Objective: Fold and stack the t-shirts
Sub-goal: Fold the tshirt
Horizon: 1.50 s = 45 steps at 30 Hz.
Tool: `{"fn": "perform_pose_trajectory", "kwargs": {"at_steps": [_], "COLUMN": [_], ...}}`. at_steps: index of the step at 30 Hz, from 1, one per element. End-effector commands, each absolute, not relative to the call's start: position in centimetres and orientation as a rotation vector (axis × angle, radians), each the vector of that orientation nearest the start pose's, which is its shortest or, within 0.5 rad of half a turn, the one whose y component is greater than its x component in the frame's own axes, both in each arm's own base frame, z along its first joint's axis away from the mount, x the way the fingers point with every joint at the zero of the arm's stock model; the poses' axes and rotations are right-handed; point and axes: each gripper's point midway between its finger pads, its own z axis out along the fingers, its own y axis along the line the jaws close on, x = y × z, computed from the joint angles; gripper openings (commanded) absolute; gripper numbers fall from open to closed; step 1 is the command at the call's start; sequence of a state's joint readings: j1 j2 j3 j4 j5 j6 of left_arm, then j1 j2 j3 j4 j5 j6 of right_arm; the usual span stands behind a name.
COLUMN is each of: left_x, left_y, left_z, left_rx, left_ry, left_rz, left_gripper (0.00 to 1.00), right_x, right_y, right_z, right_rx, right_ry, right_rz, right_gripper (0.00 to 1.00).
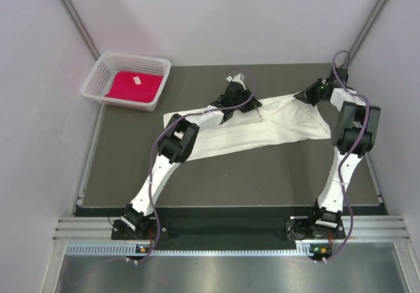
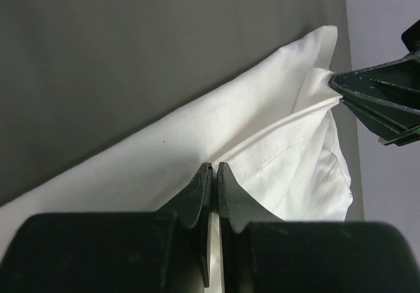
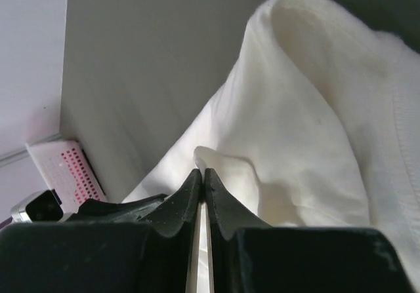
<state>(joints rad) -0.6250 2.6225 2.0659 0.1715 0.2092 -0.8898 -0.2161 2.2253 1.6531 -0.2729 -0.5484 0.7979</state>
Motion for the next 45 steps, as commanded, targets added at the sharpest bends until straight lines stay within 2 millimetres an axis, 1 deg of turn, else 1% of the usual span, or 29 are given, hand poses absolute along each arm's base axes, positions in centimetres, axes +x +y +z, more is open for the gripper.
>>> {"fn": "perform_pose_trajectory", "kwargs": {"at_steps": [1, 3, 8, 10, 12, 15, 16, 18, 20, 21, 22, 23, 24, 25, 27, 28, 33, 34, 36, 40, 43, 45], "left_x": [54.3, 54.3, 54.5, 54.4, 54.4, 53.9, 53.7, 52.7, 51.9, 51.3, 50.9, 50.5, 49.8, 49.5, 48.6, 48.2, 45.8, 45.4, 44.6, 43.7, 43.1, 42.5], "left_y": [-45.2, -45.2, -44.2, -44.1, -44.1, -44.6, -44.7, -45.3, -45.6, -45.9, -46.1, -46.1, -46.5, -46.4, -46.8, -47.0, -48.5, -48.7, -49.1, -49.3, -49.2, -49.2], "left_z": [10.5, 10.5, 10.5, 10.6, 11.1, 12.0, 12.2, 13.3, 13.7, 13.7, 13.7, 13.4, 13.3, 12.6, 13.1, 13.0, 13.1, 13.0, 13.2, 13.6, 13.2, 13.5], "left_rx": [-0.136, -0.141, -0.161, -0.157, -0.155, -0.113, -0.104, -0.042, -0.028, -0.014, -0.005, -0.003, 0.014, 0.006, 0.020, 0.027, 0.093, 0.100, 0.118, 0.154, 0.174, 0.189], "left_ry": [2.044, 2.047, 2.044, 2.047, 2.042, 2.035, 2.036, 2.023, 2.030, 2.040, 2.044, 2.057, 2.064, 2.083, 2.076, 2.082, 2.107, 2.111, 2.115, 2.123, 2.145, 2.149], "left_rz": [-1.140, -1.142, -1.120, -1.130, -1.157, -1.195, -1.206, -1.269, -1.314, -1.339, -1.349, -1.352, -1.369, -1.364, -1.378, -1.377, -1.396, -1.397, -1.398, -1.393, -1.380, -1.386], "left_gripper": [0.00, 0.00, 0.00, 0.00, 0.00, 0.00, 0.00, 0.00, 0.00, 0.00, 0.00, 0.00, 0.00, 0.00, 0.00, 0.00, 0.01, 0.02, 0.03, 0.03, 0.03, 0.04], "right_x": [57.0, 57.2, 58.1, 58.3, 58.4, 58.0, 57.7, 57.3, 56.6, 56.3, 55.8, 55.4, 55.1, 54.5, 53.9, 53.3, 51.1, 50.5, 49.8, 48.3, 47.5, 47.2], "right_y": [0.2, 0.2, 0.3, 0.4, 0.5, 0.6, 0.8, 0.8, 0.9, 0.7, 0.6, 0.5, 0.3, 0.3, -0.1, -0.3, -0.9, -1.0, -1.5, -2.3, -3.1, -3.4], "right_z": [8.8, 8.6, 8.6, 8.5, 8.7, 9.2, 9.6, 9.8, 10.4, 10.4, 11.0, 11.1, 11.2, 11.6, 11.7, 12.1, 11.6, 11.5, 11.2, 10.8, 10.6, 10.5], "right_rx": [0.882, 0.887, 0.885, 0.885, 0.881, 0.874, 0.864, 0.850, 0.834, 0.832, 0.826, 0.832, 0.833, 0.838, 0.841, 0.842, 0.836, 0.844, 0.847, 0.863, 0.882, 0.883], "right_ry": [2.205, 2.206, 2.199, 2.197, 2.196, 2.201, 2.201, 2.208, 2.220, 2.223, 2.220, 2.223, 2.221, 2.222, 2.222, 2.221, 2.261, 2.266, 2.270, 2.278, 2.278, 2.278], "right_rz": [0.948, 0.947, 0.964, 0.971, 0.976, 0.974, 0.979, 0.975, 0.966, 0.959, 0.950, 0.944, 0.940, 0.939, 0.925, 0.911, 0.865, 0.855, 0.837, 0.814, 0.803, 0.801], "right_gripper": [0.05, 0.05, 0.06, 0.06, 0.06, 0.05, 0.05, 0.05, 0.05, 0.05, 0.05, 0.05, 0.05, 0.05, 0.05, 0.05, 0.05, 0.05, 0.05, 0.05, 0.04, 0.05]}}
